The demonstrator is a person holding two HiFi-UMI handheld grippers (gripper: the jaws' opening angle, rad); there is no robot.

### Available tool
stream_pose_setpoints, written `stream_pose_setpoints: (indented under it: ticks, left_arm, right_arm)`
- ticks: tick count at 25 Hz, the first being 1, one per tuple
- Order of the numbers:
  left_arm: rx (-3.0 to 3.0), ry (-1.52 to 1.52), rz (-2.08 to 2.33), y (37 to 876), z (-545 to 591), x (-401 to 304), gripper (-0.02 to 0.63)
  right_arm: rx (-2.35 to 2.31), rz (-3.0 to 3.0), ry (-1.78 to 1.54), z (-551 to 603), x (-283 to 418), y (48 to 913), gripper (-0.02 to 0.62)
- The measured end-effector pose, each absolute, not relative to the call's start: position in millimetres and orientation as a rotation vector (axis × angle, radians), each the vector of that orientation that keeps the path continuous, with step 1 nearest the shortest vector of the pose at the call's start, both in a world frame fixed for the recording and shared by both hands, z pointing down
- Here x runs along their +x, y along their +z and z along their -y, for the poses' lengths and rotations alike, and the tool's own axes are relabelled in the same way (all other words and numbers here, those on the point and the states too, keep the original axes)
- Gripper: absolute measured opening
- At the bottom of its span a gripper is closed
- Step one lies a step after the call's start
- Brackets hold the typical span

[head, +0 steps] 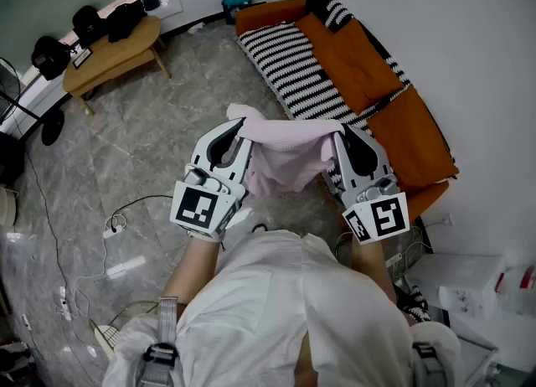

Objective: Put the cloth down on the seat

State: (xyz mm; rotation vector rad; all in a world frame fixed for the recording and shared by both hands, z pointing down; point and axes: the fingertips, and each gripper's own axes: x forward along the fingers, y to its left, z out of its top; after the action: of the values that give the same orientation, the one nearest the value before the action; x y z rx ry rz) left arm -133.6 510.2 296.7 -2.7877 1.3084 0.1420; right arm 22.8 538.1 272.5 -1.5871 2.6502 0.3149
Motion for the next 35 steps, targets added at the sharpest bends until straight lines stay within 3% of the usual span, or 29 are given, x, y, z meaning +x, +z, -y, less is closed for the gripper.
stream_pose_setpoints:
  ticks: [22,35]
  left_arm:
    - [-2.821,0.195,-1.244,310.6,-473.5,-136.0,0.044]
    - [-2.833,-0.034,-1.388,347.0,-347.2,-100.3,0.044]
  right_arm:
    - [-1.558,-2.687,0.139,-497.3,15.3,300.3,0.051]
    - [-1.41,-2.774,0.075,-351.1,55.6,324.7,0.049]
